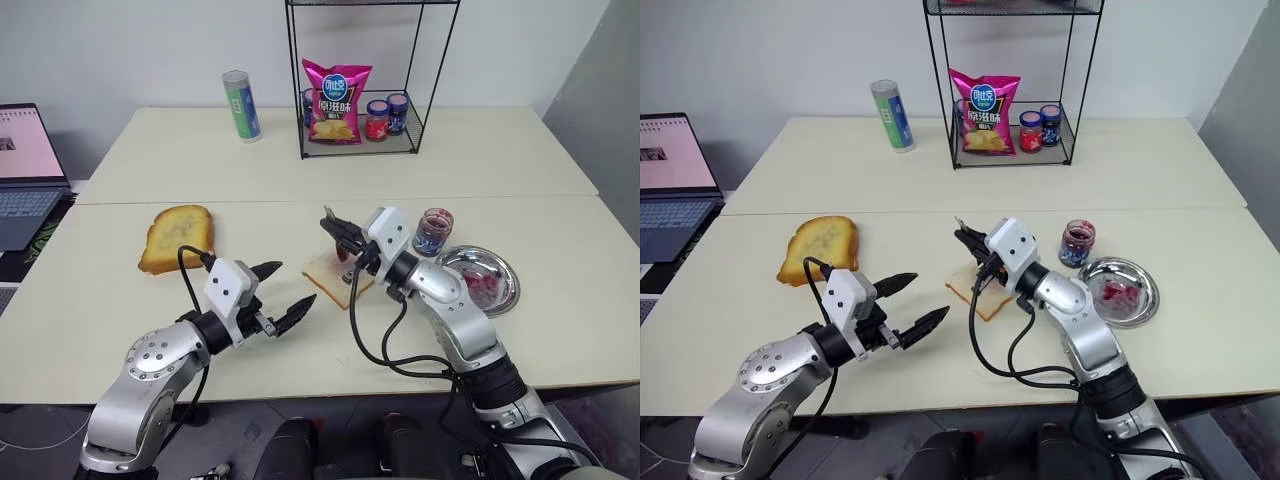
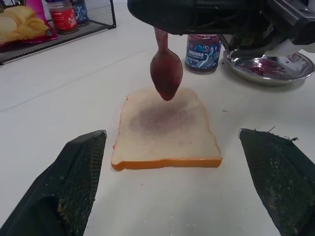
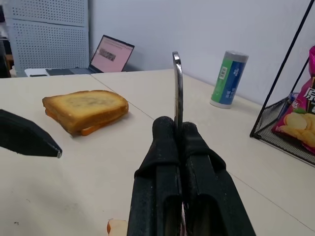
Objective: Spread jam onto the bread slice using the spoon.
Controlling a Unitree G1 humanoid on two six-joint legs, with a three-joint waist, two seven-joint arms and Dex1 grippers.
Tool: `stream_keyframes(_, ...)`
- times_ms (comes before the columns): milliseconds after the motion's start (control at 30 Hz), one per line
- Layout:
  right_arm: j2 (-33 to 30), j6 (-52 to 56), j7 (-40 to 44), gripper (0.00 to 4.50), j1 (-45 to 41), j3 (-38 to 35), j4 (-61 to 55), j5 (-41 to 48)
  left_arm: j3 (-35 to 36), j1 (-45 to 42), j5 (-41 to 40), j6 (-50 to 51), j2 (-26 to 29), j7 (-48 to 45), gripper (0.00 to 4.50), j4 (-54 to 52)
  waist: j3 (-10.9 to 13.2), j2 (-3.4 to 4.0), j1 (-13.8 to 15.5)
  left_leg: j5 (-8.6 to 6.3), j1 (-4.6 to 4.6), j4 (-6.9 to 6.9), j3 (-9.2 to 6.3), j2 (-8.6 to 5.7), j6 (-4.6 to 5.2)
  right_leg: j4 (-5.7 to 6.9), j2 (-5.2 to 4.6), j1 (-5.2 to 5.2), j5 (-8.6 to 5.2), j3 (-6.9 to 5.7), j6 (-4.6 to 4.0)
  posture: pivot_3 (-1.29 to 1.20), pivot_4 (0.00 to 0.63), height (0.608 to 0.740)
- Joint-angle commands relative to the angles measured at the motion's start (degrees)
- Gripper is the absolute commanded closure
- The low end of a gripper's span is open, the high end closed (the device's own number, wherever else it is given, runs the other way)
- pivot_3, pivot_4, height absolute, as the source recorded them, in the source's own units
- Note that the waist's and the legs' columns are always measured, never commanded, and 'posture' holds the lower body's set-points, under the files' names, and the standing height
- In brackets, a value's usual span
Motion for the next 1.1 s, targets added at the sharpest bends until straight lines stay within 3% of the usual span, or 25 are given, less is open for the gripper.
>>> stream_keyframes(33, -0.37, -1.82, 0.83, 4.49, -0.27, -0.88, -3.11, -0.71, 1.98, -0.11, -0.56, -1.49, 1.55, -1.0, 0.0, -1.63, 0.0, 0.0, 0.05, 0.0, 0.0, 0.0, 0.0, 0.0, 0.0, 0.0, 0.0, 0.0, 0.0, 0.0, -0.01, 0.0, 0.15, 0.74)
stream_keyframes(533, -0.81, -2.96, 1.29, 4.49, -1.45, -2.88, -1.88, -1.52, 1.8, -0.75, -0.39, -1.62, 1.46, -0.53, 0.0, -0.97, 0.0, 0.0, 0.12, 0.0, 0.02, 0.0, 0.0, 0.0, -0.01, 0.02, 0.0, 0.02, -0.01, 0.0, -0.02, 0.0, 0.15, 0.74)
stream_keyframes(733, 6.26, 11.48, -3.6, 4.49, -0.13, -10.32, -1.54, 9.93, 1.81, -1.16, -0.35, -1.54, 1.45, -0.45, 0.0, -0.66, 0.0, 0.0, 0.12, 0.0, 0.05, 0.0, -0.01, 0.02, -0.01, 0.05, 0.01, 0.04, 0.01, 0.0, -0.07, 0.0, 0.15, 0.74)
stream_keyframes(867, 13.86, 24.39, -10.31, 4.49, -1.43, -20.36, 3.04, 22.7, 1.36, -1.37, -0.62, -1.13, 1.55, -0.65, 0.0, -1.06, 0.0, 0.0, 0.12, -0.01, 0.07, -0.01, -0.03, 0.04, -0.02, 0.07, 0.02, 0.05, 0.13, 0.0, -0.28, 0.0, 0.15, 0.74)
stream_keyframes(1100, 18.41, 33.18, -15.98, 4.49, -3.61, -29.08, 7.13, 32.86, 1.88, -1.19, -0.54, -0.84, 1.73, -0.15, 0.0, -1.39, 0.0, 0.01, 0.11, -0.01, 0.07, -0.02, -0.01, 0.03, -0.02, 0.04, 0.02, 0.06, 0.14, 0.0, -0.3, 0.0, 0.15, 0.74)
